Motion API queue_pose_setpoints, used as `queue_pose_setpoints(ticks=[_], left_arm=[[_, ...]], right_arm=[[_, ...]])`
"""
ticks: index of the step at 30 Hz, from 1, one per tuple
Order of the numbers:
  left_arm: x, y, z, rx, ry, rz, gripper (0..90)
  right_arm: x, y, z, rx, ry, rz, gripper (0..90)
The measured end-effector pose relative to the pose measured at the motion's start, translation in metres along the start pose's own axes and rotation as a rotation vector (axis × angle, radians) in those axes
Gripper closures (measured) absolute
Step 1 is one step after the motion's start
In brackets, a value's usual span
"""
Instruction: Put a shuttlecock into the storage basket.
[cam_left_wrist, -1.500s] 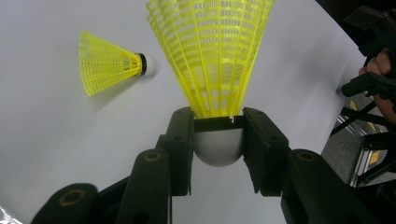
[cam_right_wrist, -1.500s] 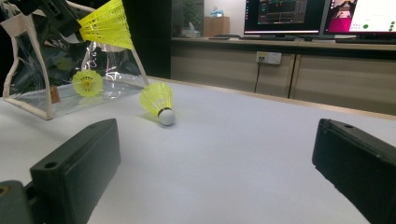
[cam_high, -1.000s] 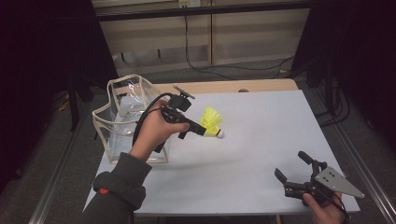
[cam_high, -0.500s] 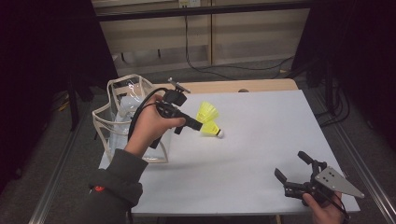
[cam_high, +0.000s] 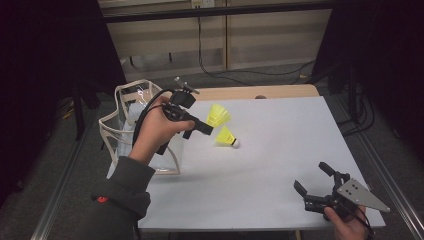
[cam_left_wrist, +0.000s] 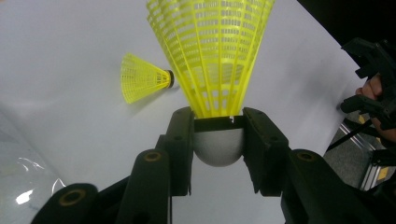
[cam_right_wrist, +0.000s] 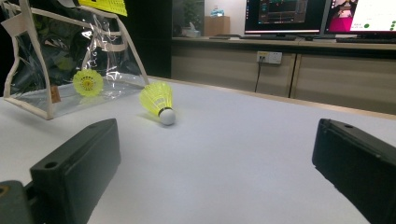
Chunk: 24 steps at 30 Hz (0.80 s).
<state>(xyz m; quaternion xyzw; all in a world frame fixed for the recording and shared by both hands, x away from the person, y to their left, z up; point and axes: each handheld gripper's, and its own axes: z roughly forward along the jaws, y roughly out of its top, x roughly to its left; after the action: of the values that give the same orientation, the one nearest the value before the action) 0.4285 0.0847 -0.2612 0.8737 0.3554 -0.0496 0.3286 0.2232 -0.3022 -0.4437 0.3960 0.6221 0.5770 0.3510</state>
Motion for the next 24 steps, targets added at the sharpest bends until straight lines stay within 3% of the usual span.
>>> queue_pose_setpoints(ticks=[12, 24], left_arm=[[0.001, 0.005, -0.012, -0.018, 0.020, 0.005, 64.7], [0.005, 0.009, -0.022, -0.047, 0.042, -0.018, 64.7]], right_arm=[[0.000, 0.000, 0.000, -0.001, 0.001, 0.000, 1.0], [0.000, 0.000, 0.000, 0.000, 0.000, 0.000, 1.0]])
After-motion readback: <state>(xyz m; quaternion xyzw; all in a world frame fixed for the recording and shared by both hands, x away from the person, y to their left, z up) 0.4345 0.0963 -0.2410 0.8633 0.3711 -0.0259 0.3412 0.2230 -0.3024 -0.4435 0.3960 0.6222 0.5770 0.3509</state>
